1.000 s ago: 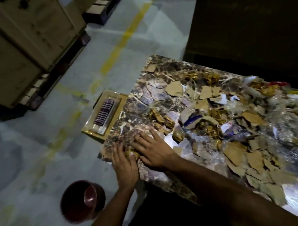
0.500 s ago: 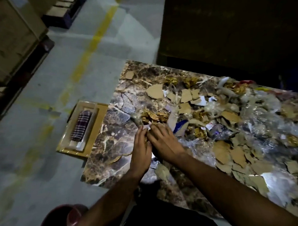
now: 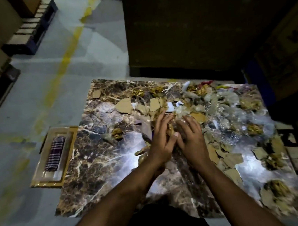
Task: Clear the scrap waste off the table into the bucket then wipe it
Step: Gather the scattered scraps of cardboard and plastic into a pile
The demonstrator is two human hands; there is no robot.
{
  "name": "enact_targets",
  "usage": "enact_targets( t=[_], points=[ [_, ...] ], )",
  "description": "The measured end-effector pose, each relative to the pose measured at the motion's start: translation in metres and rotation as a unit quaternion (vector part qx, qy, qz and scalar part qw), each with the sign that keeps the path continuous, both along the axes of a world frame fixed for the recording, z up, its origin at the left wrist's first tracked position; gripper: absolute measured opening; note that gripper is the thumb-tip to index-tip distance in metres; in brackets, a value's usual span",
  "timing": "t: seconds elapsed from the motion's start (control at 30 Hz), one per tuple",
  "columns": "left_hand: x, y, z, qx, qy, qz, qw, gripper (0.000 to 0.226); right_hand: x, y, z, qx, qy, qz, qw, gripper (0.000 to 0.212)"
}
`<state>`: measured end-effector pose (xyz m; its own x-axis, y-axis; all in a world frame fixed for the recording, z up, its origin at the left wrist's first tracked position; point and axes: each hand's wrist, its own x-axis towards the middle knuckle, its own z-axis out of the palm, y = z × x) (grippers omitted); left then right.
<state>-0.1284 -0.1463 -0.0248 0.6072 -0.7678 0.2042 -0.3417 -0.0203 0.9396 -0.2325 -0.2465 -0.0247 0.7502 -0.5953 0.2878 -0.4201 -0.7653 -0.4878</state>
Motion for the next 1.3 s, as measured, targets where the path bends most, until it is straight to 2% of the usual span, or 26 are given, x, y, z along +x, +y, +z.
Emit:
enact_targets(
  t=[0.07,0.17,0.23,0.3,0.4,0.5,0.6,0.67,0.73,0.83,0.9,1.0,1.2,1.3],
  points=[
    [-0.001,-0.02,-0.016,0.097,-0.039,-0.068,0.992,0.067,-0.011,-0.015,-0.01,0.041,0.032,-0.025,0.998,0.048],
    [0.004,-0.034,-0.038,0.259,-0.141,-0.171,0.94,0.082,-0.019,-0.034,-0.024,0.077,0.14,0.0,0.987,0.055],
    [0.006,-0.032,-0.039,0.293,-0.206,-0.187,0.915,0.083,-0.022,-0.043,-0.03,0.109,0.148,0.014,0.983,0.056],
    [0.01,-0.023,-0.029,0.249,-0.225,-0.149,0.93,0.072,-0.022,-0.048,-0.027,0.106,0.108,-0.013,0.988,0.057],
    [0.024,0.004,-0.015,0.175,-0.219,-0.077,0.957,0.062,-0.004,-0.041,-0.01,0.072,0.016,-0.044,0.996,0.046],
    [0.048,0.039,-0.015,0.18,-0.185,0.023,0.966,0.058,0.035,-0.016,0.009,0.035,-0.01,-0.008,0.999,0.049],
    [0.079,0.078,-0.025,0.216,-0.167,0.15,0.95,0.049,0.085,0.015,0.016,0.015,0.061,0.123,0.99,0.046],
    [0.1,0.099,-0.036,0.271,-0.167,0.204,0.926,0.058,0.116,0.036,0.007,-0.01,0.153,0.225,0.962,0.052],
    [0.12,0.115,-0.044,0.339,-0.145,0.209,0.905,0.072,0.143,0.055,-0.007,-0.036,0.231,0.278,0.931,0.065],
    [0.14,0.125,-0.056,0.396,-0.1,0.154,0.9,0.071,0.168,0.073,-0.028,0.004,0.3,0.307,0.903,0.081],
    [0.147,0.128,-0.06,0.363,-0.053,0.132,0.921,0.065,0.177,0.08,-0.037,0.066,0.315,0.309,0.895,0.083],
    [0.146,0.126,-0.055,0.295,-0.014,0.141,0.945,0.058,0.178,0.079,-0.038,0.166,0.248,0.271,0.915,0.075],
    [0.125,0.093,-0.017,0.161,0.038,0.126,0.978,0.061,0.141,0.038,0.01,0.188,0.066,0.191,0.961,0.031],
    [0.103,0.062,0.012,0.115,0.063,0.089,0.987,0.066,0.105,0.004,0.037,0.189,0.021,0.154,0.97,0.024]
  ],
)
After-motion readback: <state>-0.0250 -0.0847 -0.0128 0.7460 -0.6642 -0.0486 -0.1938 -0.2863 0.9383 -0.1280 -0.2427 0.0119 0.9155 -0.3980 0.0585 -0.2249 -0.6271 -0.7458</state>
